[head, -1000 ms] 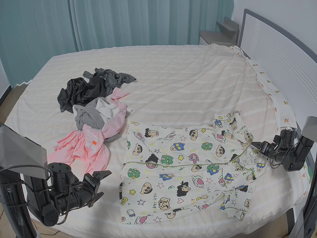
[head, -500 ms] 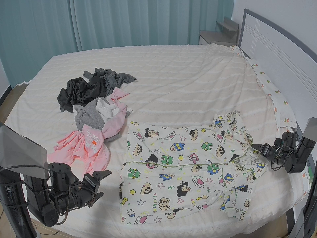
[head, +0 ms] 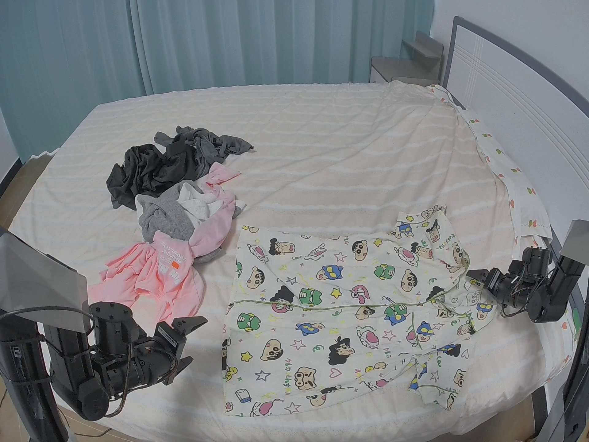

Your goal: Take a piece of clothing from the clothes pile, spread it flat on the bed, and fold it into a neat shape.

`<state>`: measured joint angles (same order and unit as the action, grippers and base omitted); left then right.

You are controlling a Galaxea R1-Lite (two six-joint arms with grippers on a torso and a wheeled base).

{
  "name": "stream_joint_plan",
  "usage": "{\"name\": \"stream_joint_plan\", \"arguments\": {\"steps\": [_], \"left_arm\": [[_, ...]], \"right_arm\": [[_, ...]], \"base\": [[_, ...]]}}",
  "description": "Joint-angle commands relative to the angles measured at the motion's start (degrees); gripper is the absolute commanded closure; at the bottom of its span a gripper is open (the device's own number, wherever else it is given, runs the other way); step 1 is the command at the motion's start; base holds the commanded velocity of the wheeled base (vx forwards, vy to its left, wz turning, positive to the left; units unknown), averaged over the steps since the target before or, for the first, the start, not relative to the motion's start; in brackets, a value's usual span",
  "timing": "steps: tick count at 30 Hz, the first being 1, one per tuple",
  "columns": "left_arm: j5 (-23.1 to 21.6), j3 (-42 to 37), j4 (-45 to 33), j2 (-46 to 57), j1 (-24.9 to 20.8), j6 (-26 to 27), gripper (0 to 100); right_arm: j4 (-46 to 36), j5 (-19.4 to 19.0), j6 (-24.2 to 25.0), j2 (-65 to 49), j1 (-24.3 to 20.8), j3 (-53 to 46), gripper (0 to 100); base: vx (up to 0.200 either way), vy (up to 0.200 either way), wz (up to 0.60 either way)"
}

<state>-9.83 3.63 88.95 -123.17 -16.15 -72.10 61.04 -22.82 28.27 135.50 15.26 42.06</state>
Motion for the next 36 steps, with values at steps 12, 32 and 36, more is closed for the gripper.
{"name": "stream_joint_plan", "arguments": {"steps": [12,32,36], "left_arm": [[0.95,0.06,1.05,-0.05,-0.11,-0.24,0],[1.12,0.06,1.05,-0.05,-0.11,-0.33,0],[1.12,0.06,1.05,-0.05,-0.11,-0.33,0]], "right_arm": [[0.57,-0.03,0.03,-1.9,1.88,-1.54,100],[21.23,1.9,-3.84,-1.9,4.69,-17.98,100],[24.74,3.05,-4.19,-0.15,5.39,-18.59,100]], "base": [[0.0,0.0,0.0],[0.0,0.0,0.0],[0.0,0.0,0.0]]}}
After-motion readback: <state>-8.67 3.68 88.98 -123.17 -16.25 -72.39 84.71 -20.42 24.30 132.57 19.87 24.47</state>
